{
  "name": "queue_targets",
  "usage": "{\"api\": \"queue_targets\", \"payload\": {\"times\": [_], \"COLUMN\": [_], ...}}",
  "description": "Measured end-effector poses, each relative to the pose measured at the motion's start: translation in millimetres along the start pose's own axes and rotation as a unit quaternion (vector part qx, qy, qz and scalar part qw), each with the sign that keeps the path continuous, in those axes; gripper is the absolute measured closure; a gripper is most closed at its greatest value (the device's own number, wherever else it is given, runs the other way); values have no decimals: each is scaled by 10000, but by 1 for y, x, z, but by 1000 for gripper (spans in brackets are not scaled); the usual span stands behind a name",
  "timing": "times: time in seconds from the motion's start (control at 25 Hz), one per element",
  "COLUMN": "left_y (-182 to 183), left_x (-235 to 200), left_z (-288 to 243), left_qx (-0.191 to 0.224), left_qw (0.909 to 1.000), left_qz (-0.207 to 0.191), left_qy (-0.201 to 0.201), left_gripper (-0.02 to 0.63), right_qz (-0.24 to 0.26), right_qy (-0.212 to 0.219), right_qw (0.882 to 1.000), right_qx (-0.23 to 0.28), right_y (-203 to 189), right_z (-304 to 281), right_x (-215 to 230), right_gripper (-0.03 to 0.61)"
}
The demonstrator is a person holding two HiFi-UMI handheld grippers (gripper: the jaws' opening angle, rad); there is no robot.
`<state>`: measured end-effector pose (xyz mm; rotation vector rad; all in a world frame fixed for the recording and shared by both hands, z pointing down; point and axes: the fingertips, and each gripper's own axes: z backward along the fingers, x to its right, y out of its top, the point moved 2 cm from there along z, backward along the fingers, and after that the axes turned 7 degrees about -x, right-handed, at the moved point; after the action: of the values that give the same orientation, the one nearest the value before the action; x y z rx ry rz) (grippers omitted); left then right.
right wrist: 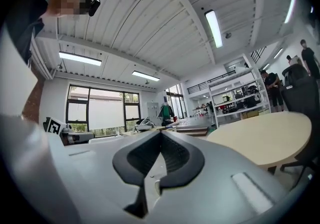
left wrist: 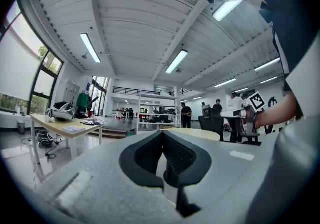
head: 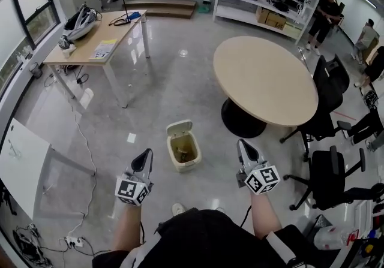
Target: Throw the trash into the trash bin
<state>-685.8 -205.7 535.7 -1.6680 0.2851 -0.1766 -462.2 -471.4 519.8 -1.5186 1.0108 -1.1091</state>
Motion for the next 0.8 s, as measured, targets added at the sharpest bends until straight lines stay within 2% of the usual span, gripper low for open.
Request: {"api": "queue_targets", "payload": {"times": [0.2, 0.32, 0.48, 0.6, 0.72, 0.8], "left_y": [18, 23, 28, 31, 32, 31], "left_x": [35, 62, 86, 104, 120, 125], "left_z": [-7, -10, -19, -25, -24, -24], "left_qx": [111, 222, 277, 323, 192, 148], "left_qw": [9999, 9997, 9995, 9994, 9996, 9996], "left_qz": [-70, 58, -35, 23, -211, -223], "left_qy": [36, 61, 117, 102, 84, 80], "left_gripper": [612, 612, 612, 612, 612, 612], "right_qz": [209, 202, 127, 89, 115, 132], "right_qy": [-154, -235, -296, -203, -28, 41], "right_qw": [9997, 9995, 9995, 9997, 9998, 9998], "right_qx": [6, 2, 64, 140, 130, 126], "right_y": [11, 9, 9, 12, 7, 6], "right_z": [45, 70, 81, 80, 77, 76], "right_x": [28, 47, 65, 68, 62, 61], "right_gripper": [572, 572, 572, 573, 572, 572]}}
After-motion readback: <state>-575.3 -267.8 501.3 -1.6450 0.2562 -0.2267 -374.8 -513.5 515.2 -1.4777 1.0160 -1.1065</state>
